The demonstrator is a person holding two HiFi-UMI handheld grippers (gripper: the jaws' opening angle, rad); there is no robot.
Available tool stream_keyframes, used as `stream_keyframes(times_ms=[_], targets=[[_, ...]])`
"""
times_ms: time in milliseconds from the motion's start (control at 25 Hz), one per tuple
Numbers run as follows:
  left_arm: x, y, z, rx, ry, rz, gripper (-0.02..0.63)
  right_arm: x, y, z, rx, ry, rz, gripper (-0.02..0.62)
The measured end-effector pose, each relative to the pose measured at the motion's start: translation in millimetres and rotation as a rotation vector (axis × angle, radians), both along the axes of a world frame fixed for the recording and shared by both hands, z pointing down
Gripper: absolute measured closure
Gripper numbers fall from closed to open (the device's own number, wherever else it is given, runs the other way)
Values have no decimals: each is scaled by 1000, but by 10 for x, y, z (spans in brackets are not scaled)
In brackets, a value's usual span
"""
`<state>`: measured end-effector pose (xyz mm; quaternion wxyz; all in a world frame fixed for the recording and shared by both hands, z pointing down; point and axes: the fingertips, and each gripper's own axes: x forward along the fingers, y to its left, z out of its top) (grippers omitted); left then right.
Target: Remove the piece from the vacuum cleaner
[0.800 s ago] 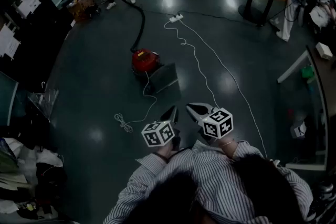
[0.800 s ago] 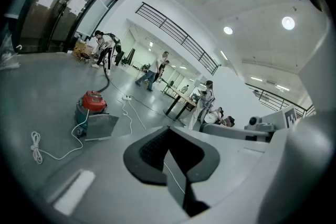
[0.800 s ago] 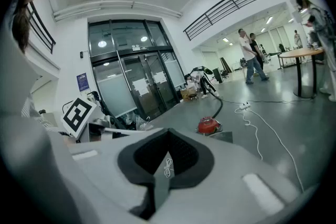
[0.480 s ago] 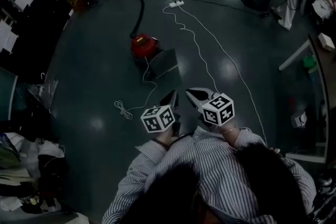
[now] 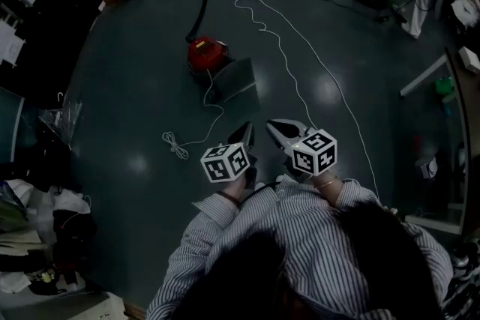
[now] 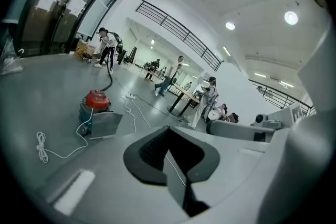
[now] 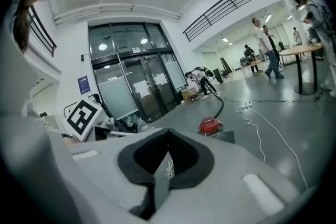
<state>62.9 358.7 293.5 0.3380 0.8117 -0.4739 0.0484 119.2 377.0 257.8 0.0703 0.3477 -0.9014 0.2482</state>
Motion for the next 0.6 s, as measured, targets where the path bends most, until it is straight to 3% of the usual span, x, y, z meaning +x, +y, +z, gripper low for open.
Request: stream_keyframes(times_ms=[160,320,600], targets=[[-12,38,99,-19,9,-20,600,56,-49,71,-21,5,10,594],[41,15,107,-6,-32,-22,600,136,-119,74,-26,1,-1,594],[88,-70,166,-6,-8,-80,600,314,-245,167,-25,26,-19,594]])
